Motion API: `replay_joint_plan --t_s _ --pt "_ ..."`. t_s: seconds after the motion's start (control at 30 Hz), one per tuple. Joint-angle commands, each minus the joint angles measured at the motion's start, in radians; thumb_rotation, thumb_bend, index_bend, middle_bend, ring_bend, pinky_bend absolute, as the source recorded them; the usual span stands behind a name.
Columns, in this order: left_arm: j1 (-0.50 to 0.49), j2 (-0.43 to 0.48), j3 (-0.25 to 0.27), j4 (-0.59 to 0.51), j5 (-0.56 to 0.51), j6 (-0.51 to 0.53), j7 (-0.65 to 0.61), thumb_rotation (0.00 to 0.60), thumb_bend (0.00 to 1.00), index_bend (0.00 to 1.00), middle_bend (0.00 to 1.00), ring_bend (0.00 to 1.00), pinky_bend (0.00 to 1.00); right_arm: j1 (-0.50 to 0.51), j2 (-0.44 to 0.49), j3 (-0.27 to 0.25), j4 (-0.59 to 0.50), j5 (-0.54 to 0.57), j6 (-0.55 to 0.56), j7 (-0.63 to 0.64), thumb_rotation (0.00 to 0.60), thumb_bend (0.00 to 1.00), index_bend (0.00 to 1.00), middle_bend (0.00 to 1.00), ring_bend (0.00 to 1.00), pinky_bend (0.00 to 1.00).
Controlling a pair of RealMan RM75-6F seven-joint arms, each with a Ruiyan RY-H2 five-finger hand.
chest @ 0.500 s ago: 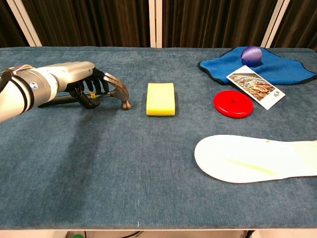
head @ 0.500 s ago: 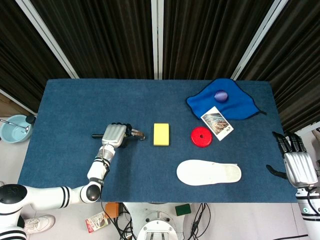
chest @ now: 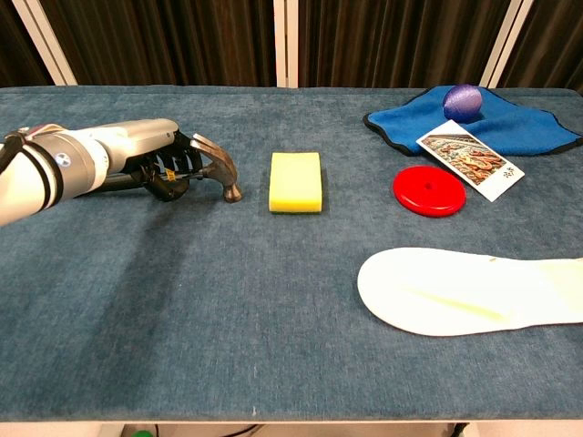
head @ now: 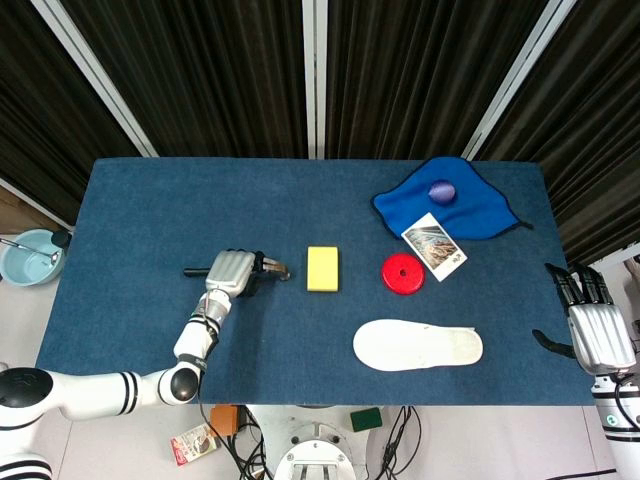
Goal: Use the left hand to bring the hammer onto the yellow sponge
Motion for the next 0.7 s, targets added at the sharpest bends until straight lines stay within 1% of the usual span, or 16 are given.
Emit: replay_joint_plan --t_s 0.03,0.4,0.6,0.7 --pt "-0.002 -0.001 0.001 0.003 -0.002 -0.001 -0.001 0.6 0.47 0.4 0.44 0.34 0.31 0.0 0.0 0.0 -0.002 0.002 -0.002 -0.001 0.6 0.12 0.07 0.12 0.0 0.07" --pt "-0.01 -0.008 0.002 0.016 -0.015 0.004 -0.002 0.6 0.49 0.45 0.49 0.39 0.33 -0.001 0.001 0.0 -0.001 0.007 -0.004 0.0 0.6 0.12 0.07 0.12 0.0 0.07" --pt "-0.012 -0.005 0.006 0.012 -0.015 0.0 -0.005 0.6 0.53 0.46 0.5 0.39 0.33 -0.001 0.001 0.001 -0.003 0.006 -0.001 -0.001 0.6 0.12 0.07 0.12 0.0 0.07" --pt "-0.015 -0.004 0.008 0.01 -0.017 -0.002 -0.001 0.6 0.53 0.46 0.5 0.39 0.33 -0.002 0.002 0.001 -0.004 0.007 0.0 -0.003 0.6 0.12 0.07 0.12 0.0 0.07"
